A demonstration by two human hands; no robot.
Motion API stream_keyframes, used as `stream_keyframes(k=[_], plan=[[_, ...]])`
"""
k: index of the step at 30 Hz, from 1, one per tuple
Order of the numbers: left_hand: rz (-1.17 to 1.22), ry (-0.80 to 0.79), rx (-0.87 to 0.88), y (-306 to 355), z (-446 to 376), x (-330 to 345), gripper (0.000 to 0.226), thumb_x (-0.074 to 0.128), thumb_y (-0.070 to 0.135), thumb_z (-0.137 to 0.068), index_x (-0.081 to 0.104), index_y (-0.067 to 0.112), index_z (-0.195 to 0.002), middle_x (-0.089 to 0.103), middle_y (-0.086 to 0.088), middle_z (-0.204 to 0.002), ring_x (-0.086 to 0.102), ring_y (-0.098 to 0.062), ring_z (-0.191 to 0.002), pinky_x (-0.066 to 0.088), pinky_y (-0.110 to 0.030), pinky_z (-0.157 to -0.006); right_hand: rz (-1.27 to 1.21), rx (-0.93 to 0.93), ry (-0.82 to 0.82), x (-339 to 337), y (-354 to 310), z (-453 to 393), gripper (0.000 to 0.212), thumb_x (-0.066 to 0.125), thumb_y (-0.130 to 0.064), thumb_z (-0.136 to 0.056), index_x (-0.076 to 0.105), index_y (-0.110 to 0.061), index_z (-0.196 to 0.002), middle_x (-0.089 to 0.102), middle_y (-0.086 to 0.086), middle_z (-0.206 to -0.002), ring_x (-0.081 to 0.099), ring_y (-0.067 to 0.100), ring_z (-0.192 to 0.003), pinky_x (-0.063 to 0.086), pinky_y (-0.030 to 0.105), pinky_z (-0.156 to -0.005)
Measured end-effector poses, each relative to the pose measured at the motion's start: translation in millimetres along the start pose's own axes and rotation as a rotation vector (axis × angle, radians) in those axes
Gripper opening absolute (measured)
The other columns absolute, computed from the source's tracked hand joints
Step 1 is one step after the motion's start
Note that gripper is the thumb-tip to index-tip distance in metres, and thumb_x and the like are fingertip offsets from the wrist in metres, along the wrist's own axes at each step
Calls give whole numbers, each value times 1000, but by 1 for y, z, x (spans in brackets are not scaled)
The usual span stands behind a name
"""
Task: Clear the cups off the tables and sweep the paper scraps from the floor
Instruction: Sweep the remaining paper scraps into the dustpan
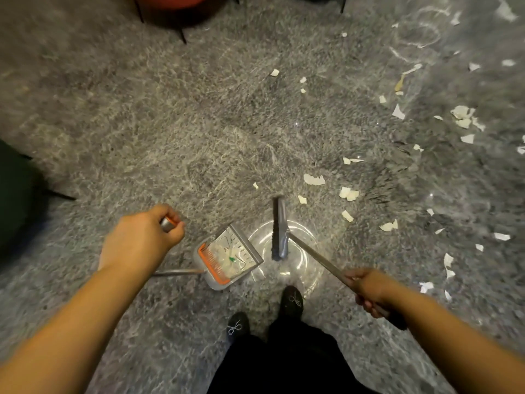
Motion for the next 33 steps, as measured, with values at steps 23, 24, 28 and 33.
stream_keyframes(k=[23,24,28,33], plan=[[99,78,247,0,-7,-15,22,73,45,-79,53,41,-70,46,17,-55,42,-12,-52,33,-25,-48,-204,-234,168,50,-14,57,34,45,-16,-101,43,-23,-134,47,12,-66,38,16,-41,33,21,-39],[97,75,241,-4,-9,-18,23,73,46,-79,52,41,-69,49,16,-56,45,-12,-52,36,-25,-48,-209,-249,161,54,-25,54,31,46,-16,-101,45,-24,-131,48,12,-65,38,16,-40,33,20,-39],[99,69,225,-11,-18,-26,23,72,47,-79,53,42,-68,61,11,-62,59,-17,-60,47,-30,-53,-190,-286,118,68,-66,29,22,48,-18,-100,47,-27,-120,50,11,-63,40,15,-37,35,20,-37],[82,73,197,4,-36,-31,16,73,44,-78,58,43,-73,68,9,-70,65,-22,-68,53,-34,-59,-156,-260,-3,71,-119,-18,19,42,-20,-102,45,-23,-121,44,12,-57,37,15,-32,33,17,-35]])
Point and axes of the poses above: each hand's wrist, its own z-axis away from the middle knuckle, its own x-axis out of the palm, y = z × x, the point moved 5 cm from there along -z, towards the middle knuckle
